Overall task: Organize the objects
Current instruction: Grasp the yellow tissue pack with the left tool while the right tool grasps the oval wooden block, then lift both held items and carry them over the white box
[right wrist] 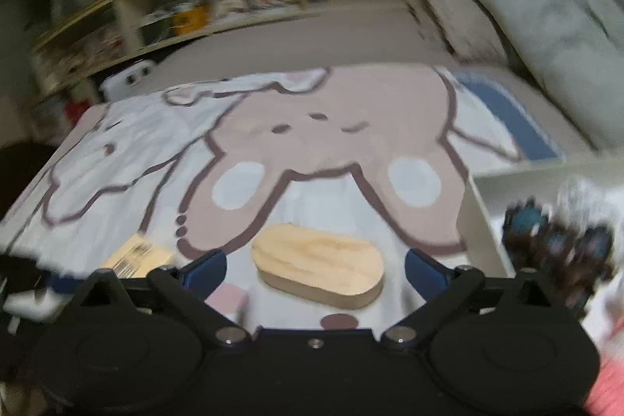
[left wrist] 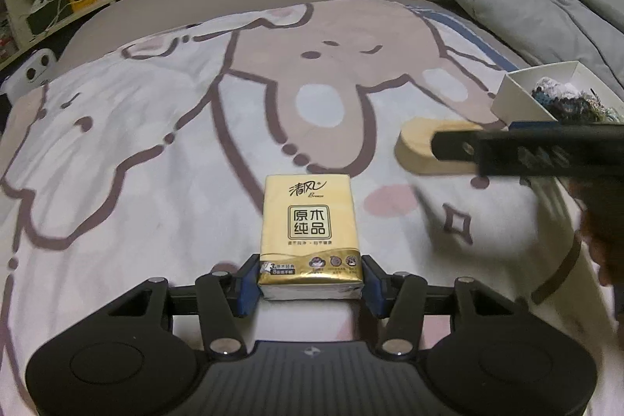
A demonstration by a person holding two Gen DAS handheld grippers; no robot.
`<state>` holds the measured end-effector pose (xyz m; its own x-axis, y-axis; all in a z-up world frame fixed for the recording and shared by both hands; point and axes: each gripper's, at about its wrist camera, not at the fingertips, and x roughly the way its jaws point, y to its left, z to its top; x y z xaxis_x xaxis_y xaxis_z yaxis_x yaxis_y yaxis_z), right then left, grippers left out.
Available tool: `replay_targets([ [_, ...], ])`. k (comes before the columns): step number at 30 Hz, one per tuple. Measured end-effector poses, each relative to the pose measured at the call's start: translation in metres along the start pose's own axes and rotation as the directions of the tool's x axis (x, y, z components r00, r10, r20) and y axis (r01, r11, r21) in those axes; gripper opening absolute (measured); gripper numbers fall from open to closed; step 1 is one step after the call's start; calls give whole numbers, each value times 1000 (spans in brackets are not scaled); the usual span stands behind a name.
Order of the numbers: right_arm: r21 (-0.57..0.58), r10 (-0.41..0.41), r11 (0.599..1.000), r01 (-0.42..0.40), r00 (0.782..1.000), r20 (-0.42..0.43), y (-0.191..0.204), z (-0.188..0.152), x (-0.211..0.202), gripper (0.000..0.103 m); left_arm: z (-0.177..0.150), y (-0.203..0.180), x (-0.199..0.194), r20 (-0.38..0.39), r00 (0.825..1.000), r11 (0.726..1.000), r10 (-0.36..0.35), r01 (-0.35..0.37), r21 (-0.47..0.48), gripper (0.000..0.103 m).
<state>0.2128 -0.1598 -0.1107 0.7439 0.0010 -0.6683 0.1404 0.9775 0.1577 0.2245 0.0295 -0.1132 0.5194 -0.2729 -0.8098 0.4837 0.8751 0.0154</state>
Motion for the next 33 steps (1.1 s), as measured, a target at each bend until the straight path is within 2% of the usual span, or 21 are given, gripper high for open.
replay_targets([
  [5, 120, -44, 992, 50, 997, -59, 2, -2, 22, 103, -7, 4, -3, -3, 1000, 1000, 15, -15, -21, 58],
  [7, 160, -57, 985, 66, 996, -63, 2, 0, 27, 103, -6, 5, -1, 2, 1000, 999, 25, -25, -41, 72],
  [9, 188, -74, 978, 87, 995, -72, 3, 3, 32, 103, -3, 4, 1, 10, 1000, 998, 29, -28, -55, 79],
  [15, 217, -122, 965, 146, 985, -118, 5, 8, 41, 103, 11, -1, 11, 20, 997, 995, 70, -68, -70, 79],
  [17, 212, -116, 967, 139, 986, -120, 5, 9, 41, 100, 14, -1, 14, 21, 997, 995, 72, -71, -71, 77],
  [18, 197, -107, 972, 128, 988, -116, 6, 9, 40, 97, 15, -1, 16, 15, 997, 995, 71, -70, -73, 72],
  [19, 176, -105, 977, 124, 988, -113, 7, 9, 40, 96, 16, -1, 18, 9, 997, 994, 70, -69, -79, 60],
  [20, 159, -100, 980, 117, 989, -110, 7, 8, 38, 95, 15, -1, 21, 1, 998, 994, 69, -69, -86, 56],
  [33, 2, 13, 1000, -13, 999, -42, 2, 3, 3, 94, 11, 5, -11, 40, 994, 980, 101, -93, -178, 54],
])
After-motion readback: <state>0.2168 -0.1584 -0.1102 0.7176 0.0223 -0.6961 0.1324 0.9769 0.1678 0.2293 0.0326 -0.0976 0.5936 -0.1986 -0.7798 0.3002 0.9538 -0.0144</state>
